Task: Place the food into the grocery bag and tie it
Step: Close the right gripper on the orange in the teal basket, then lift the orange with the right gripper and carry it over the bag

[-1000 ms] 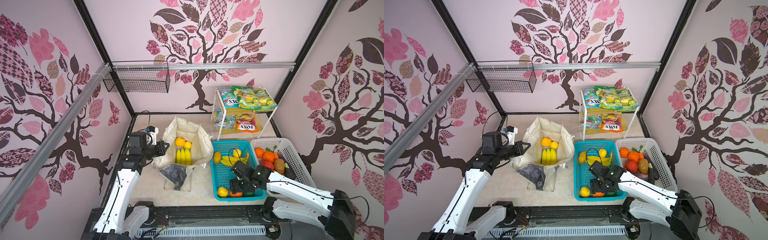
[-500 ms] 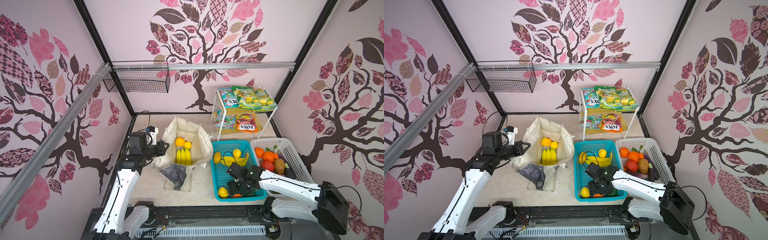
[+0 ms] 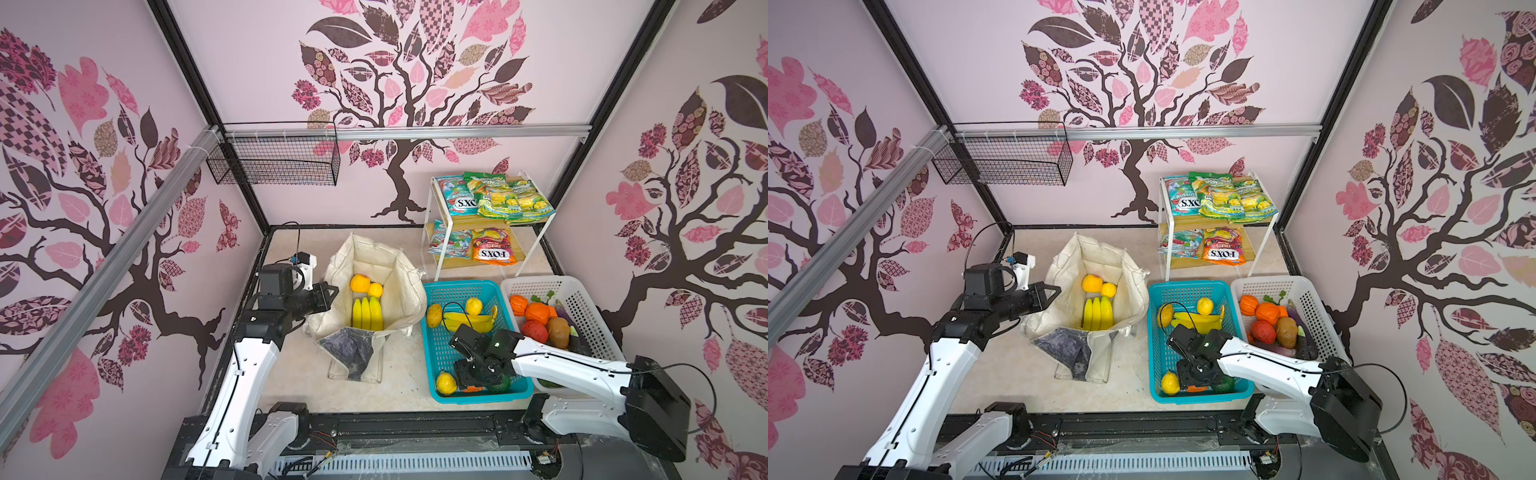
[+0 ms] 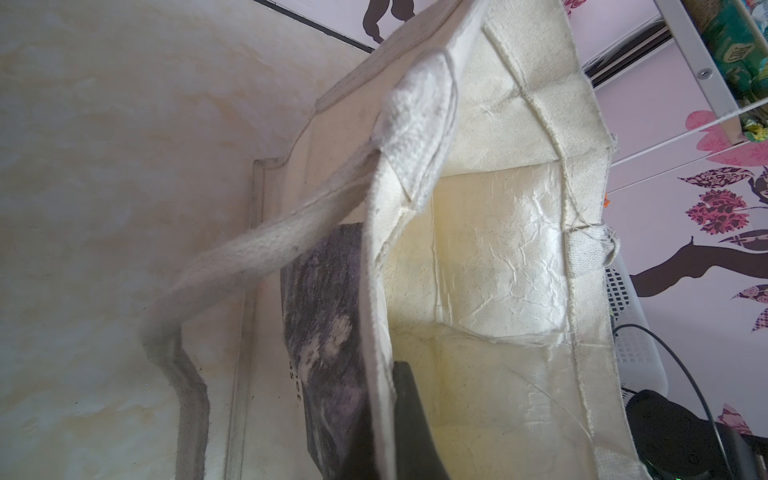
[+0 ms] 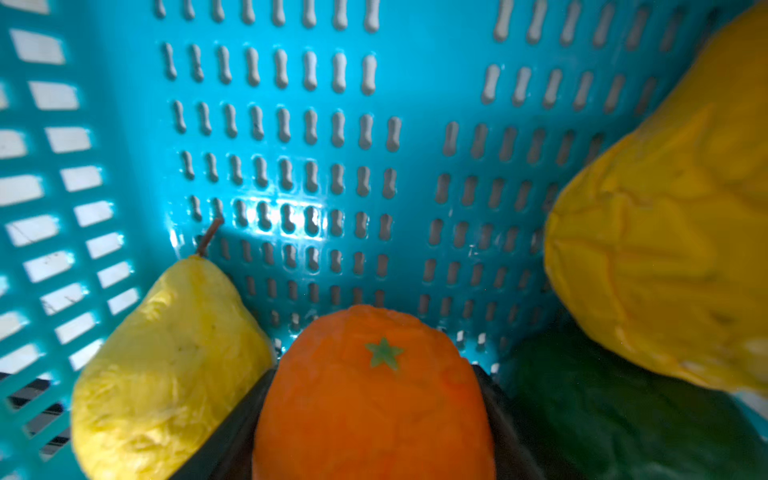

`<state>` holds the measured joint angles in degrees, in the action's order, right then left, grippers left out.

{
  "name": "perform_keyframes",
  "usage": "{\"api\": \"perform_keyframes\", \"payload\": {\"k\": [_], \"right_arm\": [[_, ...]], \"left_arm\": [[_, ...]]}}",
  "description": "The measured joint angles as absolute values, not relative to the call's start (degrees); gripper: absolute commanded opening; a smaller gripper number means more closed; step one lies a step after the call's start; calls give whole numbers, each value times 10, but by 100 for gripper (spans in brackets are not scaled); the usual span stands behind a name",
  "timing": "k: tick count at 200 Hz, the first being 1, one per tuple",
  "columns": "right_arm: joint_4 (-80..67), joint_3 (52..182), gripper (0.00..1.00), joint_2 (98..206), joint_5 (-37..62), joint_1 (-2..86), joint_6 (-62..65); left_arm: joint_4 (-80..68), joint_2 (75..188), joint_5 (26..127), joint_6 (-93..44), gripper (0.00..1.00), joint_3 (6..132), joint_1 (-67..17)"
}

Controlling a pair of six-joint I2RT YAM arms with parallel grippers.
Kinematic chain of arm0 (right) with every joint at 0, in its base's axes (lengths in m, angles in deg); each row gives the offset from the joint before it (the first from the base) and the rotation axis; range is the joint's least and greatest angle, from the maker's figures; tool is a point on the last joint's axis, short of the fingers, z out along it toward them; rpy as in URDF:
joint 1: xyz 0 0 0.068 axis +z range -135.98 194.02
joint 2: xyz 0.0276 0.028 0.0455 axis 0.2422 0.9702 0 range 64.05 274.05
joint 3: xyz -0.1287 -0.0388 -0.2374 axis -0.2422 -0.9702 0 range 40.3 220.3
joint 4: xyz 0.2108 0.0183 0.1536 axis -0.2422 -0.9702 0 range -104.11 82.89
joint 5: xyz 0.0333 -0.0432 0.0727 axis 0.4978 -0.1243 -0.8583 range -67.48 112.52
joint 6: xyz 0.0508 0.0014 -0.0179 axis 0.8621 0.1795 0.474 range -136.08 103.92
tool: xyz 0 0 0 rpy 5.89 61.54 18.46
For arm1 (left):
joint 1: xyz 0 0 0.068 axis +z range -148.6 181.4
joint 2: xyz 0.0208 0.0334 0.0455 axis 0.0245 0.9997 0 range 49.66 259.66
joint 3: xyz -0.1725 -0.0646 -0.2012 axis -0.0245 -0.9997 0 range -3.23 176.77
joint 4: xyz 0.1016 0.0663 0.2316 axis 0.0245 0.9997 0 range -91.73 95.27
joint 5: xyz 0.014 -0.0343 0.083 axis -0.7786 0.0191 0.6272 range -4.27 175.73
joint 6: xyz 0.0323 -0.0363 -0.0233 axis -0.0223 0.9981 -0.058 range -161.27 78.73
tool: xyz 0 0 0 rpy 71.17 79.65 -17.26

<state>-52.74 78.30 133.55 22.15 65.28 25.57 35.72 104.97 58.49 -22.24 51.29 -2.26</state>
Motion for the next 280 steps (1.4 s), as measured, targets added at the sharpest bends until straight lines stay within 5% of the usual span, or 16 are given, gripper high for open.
{"api": "perform_keyframes", "payload": {"k": [197,280], "right_arm": [[-551,983,62,1242,303,653,231],[-542,1182,62,1343,306,653,162]], "left_arm": [[360,1048,585,-223,0,513,-23],[360,1048,586,-222,0,513,-23]]}}
